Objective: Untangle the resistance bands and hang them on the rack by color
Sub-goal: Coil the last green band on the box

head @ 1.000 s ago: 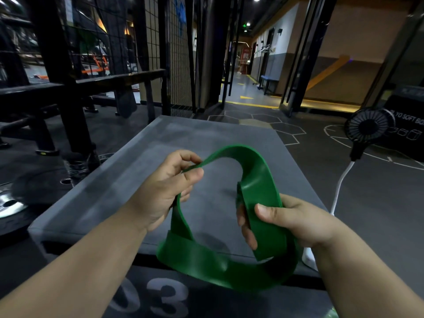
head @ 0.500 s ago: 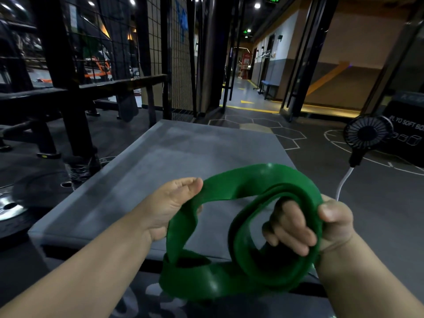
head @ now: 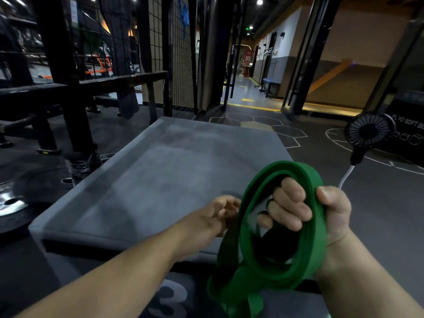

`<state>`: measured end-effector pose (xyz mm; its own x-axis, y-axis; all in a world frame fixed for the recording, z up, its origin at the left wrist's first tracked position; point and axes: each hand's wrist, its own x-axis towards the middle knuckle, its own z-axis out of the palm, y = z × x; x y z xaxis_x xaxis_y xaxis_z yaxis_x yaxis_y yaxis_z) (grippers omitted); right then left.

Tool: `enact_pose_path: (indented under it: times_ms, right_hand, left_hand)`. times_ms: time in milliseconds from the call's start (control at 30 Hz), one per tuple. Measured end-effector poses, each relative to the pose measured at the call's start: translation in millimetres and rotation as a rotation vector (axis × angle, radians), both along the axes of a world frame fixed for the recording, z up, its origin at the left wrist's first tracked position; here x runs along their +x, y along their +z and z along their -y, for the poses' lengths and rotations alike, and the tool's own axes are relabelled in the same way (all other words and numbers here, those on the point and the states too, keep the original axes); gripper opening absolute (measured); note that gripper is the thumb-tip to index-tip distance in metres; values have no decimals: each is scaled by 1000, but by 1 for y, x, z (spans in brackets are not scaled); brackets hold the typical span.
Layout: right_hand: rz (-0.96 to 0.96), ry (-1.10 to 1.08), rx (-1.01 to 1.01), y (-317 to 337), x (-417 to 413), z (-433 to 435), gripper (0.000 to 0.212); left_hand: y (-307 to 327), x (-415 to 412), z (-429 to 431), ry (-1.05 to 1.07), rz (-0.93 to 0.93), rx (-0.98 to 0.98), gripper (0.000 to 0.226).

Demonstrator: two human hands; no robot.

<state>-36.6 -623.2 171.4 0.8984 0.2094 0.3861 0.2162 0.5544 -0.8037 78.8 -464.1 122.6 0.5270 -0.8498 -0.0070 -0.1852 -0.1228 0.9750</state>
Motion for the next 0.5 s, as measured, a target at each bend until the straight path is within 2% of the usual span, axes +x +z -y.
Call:
enact_pose_path:
  times_ms: [67, 100, 167, 200, 300, 400, 500]
  right_hand:
    - [-47, 25, 72, 22, 14, -3, 22]
    - [-32, 118, 137, 21, 20, -3, 22]
    - [-25, 197, 197, 16, 19, -6, 23]
    - [-60, 162, 214, 17, 21, -4, 24]
    - [-122, 136, 195, 18, 23, -10, 28]
    - [-124, 224, 195, 14, 26, -14, 33]
    - [-100, 208, 155, 19, 23, -14, 42]
  left_hand:
    - [-1, -8, -2, 15, -165, -151, 38]
    - [-4, -8, -3, 4, -191, -214, 49]
    - [-5, -12, -5, -61, -136, -269, 75]
    - [-4, -14, -5, -97, -111, -279, 76]
    - [5, -16, -2, -185, -124, -317, 37]
    - [7, -16, 1, -136, -252, -371, 39]
    - [14, -18, 6, -5, -491, -458, 25]
